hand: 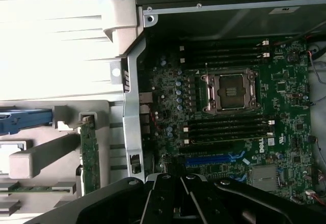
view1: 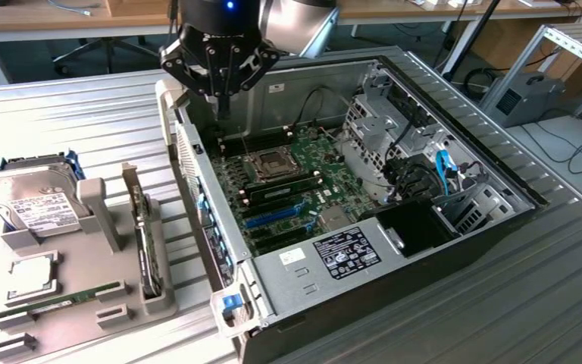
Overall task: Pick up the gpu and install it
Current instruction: 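Reach for the gpu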
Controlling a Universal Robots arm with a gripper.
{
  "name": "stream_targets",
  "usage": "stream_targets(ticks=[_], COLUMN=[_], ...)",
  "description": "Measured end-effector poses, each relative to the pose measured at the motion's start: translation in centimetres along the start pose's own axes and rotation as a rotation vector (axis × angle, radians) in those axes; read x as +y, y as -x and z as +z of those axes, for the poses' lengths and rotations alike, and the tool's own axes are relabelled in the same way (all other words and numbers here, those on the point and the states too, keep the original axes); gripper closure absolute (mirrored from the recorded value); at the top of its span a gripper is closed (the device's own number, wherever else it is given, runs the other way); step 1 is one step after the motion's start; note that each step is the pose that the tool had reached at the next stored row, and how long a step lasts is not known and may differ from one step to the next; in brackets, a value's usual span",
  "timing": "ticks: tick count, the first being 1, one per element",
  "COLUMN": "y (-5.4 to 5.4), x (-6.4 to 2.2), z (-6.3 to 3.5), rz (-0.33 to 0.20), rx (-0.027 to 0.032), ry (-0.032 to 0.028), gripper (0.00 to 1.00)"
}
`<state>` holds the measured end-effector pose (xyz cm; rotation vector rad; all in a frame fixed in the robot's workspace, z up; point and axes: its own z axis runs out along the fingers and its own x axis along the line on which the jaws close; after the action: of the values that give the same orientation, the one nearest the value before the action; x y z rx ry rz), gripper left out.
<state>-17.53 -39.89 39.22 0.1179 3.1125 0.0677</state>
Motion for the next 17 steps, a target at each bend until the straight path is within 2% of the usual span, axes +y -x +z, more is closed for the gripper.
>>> stream_targets(ticks=[17], y=[-0.69], x=[-0.05], z=[0.00], rz=[0.000], rx=[0.0000], ry=[0.0000], gripper=[0.89])
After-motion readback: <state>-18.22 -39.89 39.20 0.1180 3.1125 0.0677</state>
